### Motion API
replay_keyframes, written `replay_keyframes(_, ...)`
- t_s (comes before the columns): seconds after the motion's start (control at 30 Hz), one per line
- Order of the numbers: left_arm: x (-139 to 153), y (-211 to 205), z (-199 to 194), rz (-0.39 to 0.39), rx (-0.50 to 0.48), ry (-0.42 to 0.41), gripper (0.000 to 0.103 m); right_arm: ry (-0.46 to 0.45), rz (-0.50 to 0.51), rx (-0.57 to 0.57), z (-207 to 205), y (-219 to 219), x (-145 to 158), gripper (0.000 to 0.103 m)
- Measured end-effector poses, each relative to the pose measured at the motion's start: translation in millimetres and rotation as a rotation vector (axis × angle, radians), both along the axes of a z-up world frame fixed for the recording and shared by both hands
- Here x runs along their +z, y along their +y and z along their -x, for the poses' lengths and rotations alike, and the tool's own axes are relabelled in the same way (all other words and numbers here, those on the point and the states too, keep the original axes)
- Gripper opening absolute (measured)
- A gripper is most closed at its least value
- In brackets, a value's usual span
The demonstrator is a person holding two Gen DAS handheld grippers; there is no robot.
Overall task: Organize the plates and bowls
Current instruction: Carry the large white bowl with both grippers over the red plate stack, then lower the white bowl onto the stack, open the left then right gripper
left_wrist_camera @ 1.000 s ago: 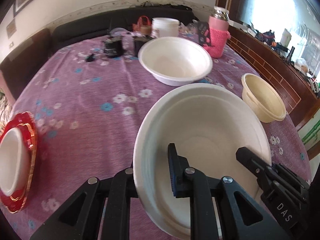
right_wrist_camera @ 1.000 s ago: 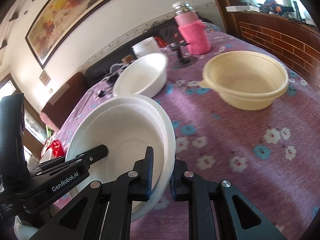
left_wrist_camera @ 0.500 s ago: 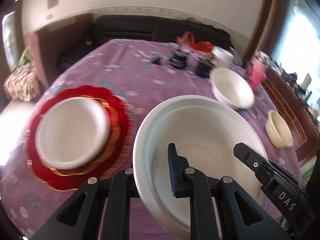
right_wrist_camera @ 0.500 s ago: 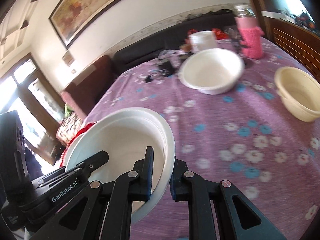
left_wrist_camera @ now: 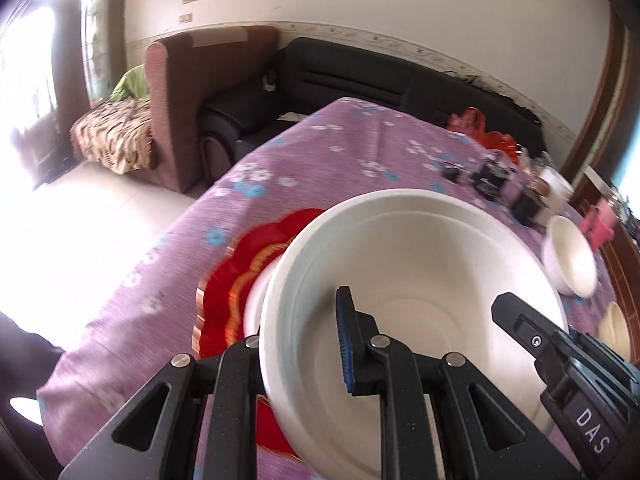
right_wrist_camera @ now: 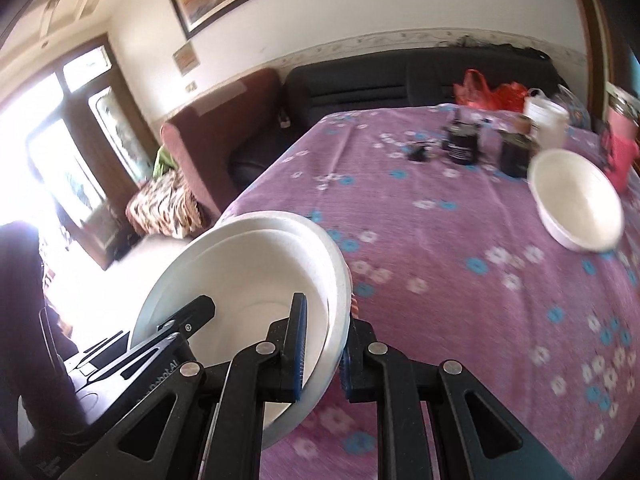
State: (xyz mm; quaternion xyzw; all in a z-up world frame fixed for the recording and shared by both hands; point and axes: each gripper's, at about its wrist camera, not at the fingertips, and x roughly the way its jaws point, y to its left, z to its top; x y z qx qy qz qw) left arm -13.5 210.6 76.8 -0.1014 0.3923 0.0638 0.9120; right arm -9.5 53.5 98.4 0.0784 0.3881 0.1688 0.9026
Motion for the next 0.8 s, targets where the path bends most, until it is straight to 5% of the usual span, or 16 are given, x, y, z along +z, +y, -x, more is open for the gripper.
replay_keyframes(0.33,-16.9,16.9,-22.6,-0.032,0.016,0.037,0.021,0.064,0.056,0.005,-31.4,31.8,-25.5,0.016)
replay_keyframes(0.5,-18.5,19.5,-21.7,-0.028,0.017,0.04,0.043,0.075,0.075,0.016,-37.2,38.9,-33.0,0.016)
replay_keyframes(0.57,-16.7,20.9,-18.8,-0.032,0.031,0.035,0.06,0.065,0.099,0.017,-37.0,43.0,-34.4,0.016)
replay_keyframes(0.8,0.7,30.1,1.8,0.021,0.066,-0.022,0.071,0.063,0.118,0.002,-36.2,43.6,-38.8,0.016)
